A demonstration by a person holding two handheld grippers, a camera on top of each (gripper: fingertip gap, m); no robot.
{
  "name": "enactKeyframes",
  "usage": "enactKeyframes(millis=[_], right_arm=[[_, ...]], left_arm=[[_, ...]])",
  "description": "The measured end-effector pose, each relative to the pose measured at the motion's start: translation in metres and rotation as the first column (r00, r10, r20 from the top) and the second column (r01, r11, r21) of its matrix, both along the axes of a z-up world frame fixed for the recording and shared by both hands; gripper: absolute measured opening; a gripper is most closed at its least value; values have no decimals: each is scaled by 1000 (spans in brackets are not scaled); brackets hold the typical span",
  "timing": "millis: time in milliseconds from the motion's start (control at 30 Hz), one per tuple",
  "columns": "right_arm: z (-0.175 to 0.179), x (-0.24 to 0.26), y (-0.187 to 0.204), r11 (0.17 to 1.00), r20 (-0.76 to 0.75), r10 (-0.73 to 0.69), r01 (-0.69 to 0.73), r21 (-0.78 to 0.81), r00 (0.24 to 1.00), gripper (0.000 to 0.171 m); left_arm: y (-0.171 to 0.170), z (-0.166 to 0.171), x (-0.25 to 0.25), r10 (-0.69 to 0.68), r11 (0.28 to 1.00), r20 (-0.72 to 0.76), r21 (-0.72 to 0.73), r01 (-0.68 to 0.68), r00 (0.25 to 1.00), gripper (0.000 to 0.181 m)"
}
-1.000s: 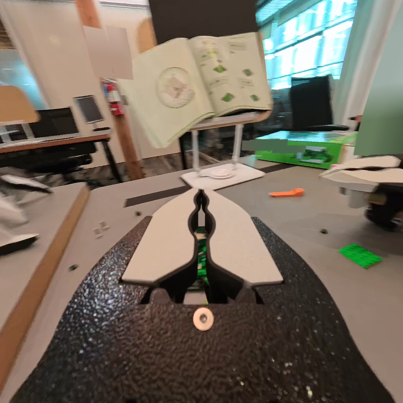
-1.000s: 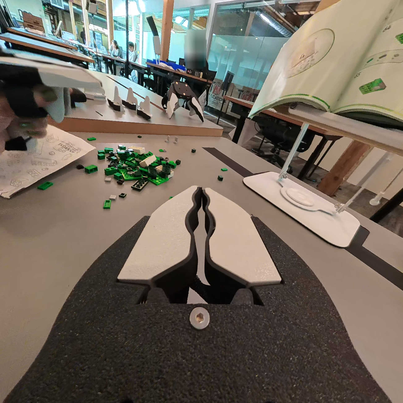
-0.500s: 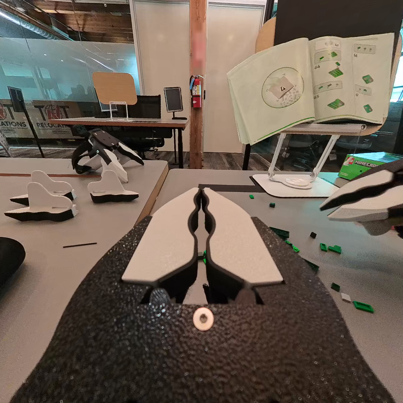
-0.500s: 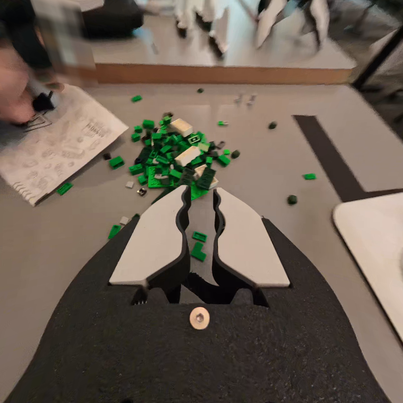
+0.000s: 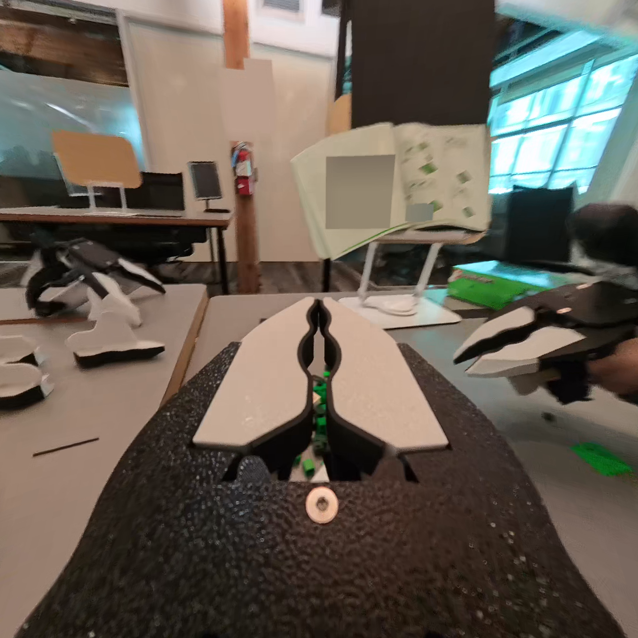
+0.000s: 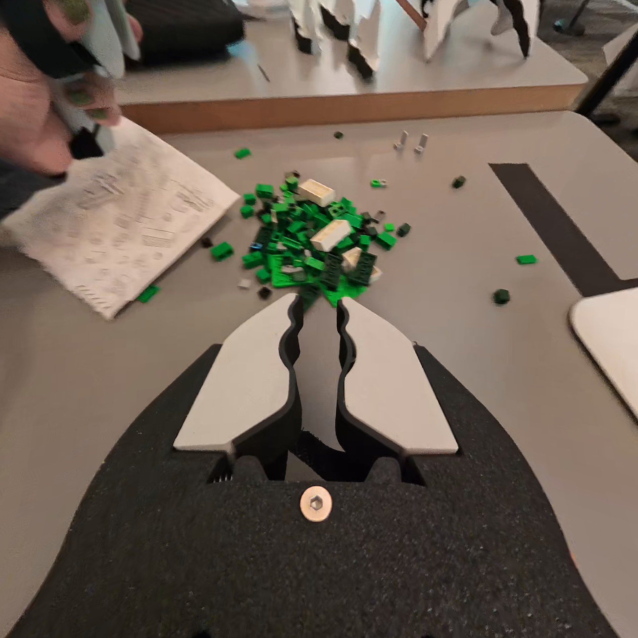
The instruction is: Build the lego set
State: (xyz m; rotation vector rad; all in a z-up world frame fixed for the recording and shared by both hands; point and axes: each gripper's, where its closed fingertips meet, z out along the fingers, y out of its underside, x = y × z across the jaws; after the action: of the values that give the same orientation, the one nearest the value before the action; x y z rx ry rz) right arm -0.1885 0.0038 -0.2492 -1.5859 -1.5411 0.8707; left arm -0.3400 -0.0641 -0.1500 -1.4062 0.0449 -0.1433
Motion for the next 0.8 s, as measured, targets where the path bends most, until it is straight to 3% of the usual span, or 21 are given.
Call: enactKeyframes(millis=[100,167,267,333,433,500,567,633,800], right_arm=[[2,-5,-40,977,-40,106,-111,-184,994,18],[-1,-17,-72,914,-44,179,-183,-361,983,24],[-20,-46,-98,848,62,235,-173,-501,970,28],[-30,-63,-109,818,129,279,-165,-552,952,33],[-45,-76,-117,800,244,308,-112,-589,919,36],[-52,-78,-119,803,295,308,-81,-591,905,36],[-52,-83,-120,795,293,306,-73,-603,906,31],[-54,-85,-119,803,291,306,-81,-591,906,1],[-4,-68,-117,835,123,268,-167,-525,956,0]], left_arm=[[-43,11,2,-20,996,16,-86,21,1000,0],[-74,0,-7,40,978,-52,-205,-50,998,25],[-117,-21,-22,135,935,-133,-312,-171,982,30],[-137,-32,-27,171,919,-118,-339,-201,978,28],[-159,-72,-36,225,831,12,-524,-186,974,19],[-167,-96,-30,222,788,133,-607,-98,966,19],[-166,-104,-20,183,797,219,-604,-14,958,19],[-163,-102,-14,166,808,197,-589,-19,966,19],[-155,-57,-7,142,882,60,-460,-99,988,16]])
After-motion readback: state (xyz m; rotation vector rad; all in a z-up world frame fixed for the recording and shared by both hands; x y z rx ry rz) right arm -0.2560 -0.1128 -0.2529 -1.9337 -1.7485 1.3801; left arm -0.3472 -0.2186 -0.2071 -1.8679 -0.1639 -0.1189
